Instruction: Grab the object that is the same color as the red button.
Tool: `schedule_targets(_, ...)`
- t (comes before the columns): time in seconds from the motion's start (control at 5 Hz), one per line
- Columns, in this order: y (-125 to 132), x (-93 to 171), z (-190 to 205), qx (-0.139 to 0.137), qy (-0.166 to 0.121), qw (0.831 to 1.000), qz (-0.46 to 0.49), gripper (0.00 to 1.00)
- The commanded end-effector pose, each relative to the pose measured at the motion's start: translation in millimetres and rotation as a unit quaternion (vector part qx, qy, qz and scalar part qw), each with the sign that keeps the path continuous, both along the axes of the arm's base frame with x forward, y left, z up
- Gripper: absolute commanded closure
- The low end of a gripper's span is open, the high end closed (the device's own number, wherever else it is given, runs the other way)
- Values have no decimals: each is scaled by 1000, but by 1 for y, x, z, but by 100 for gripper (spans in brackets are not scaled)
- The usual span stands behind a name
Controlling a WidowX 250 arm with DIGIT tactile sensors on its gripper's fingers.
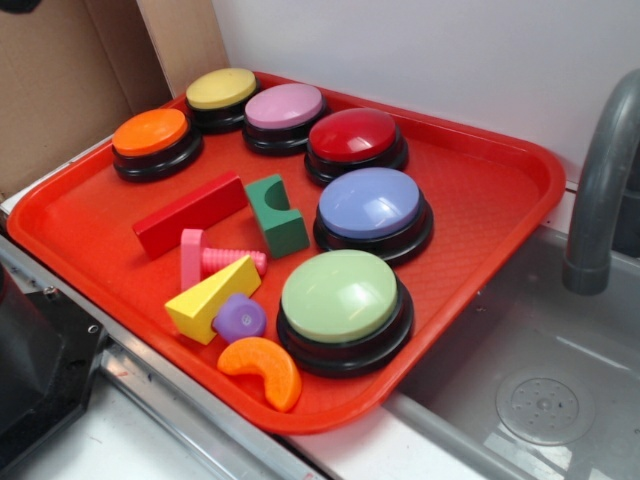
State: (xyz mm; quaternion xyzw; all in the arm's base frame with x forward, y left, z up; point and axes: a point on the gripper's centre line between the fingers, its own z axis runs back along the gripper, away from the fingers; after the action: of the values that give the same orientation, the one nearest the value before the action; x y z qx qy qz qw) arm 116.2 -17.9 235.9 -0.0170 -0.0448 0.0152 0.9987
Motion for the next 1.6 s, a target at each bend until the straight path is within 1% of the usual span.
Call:
schedule_targets(0.0, 0, 0, 0, 0, 0, 1000, 0, 0)
schedule_targets(0.2, 3, 14, -31, -5, -11, 1000, -18, 0)
schedule_targets(0.4, 13, 25, -67, 3, -29, 1000, 4, 0)
schedule_targets(0.6, 21, 38, -98, -4, -27, 1000, 2, 0)
schedule_targets(0.8, 28, 49, -125, 5, -22, 1000, 11, 0)
schedule_targets(1.0, 37, 60, -148, 14, -11, 1000, 22, 0)
schedule_targets(1.2, 42, 73, -178, -3, 1, 1000, 23, 0)
schedule_targets(1.4, 44, 78, -191, 22, 7, 999, 30, 0)
